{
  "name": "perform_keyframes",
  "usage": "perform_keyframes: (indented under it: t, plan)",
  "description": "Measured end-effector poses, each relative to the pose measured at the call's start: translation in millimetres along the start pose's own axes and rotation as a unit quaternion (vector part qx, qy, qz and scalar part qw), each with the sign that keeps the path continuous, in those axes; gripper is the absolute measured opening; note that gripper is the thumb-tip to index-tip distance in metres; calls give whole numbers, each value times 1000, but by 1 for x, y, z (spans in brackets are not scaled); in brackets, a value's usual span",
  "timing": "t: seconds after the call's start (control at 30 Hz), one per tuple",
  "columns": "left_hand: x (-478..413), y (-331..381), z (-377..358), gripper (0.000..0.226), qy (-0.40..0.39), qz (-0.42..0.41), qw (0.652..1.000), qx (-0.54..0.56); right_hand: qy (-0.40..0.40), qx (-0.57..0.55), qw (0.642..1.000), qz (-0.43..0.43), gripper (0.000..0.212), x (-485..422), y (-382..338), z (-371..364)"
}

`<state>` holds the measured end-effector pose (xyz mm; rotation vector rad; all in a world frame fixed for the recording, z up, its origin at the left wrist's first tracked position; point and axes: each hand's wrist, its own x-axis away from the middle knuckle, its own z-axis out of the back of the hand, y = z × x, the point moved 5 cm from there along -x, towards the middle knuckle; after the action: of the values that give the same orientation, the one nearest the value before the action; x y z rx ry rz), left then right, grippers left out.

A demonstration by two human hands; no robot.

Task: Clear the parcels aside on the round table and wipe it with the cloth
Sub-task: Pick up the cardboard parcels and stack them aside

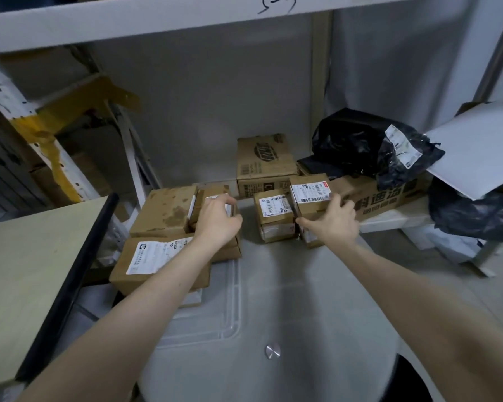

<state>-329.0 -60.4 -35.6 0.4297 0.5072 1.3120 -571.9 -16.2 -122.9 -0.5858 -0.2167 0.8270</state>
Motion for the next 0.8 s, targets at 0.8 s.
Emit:
perform_keyframes:
  t: [0.8]
  plan:
    - [52,-18,64,59,-6,69,951,301,-531,-459,688,-184,82,106,-75,20]
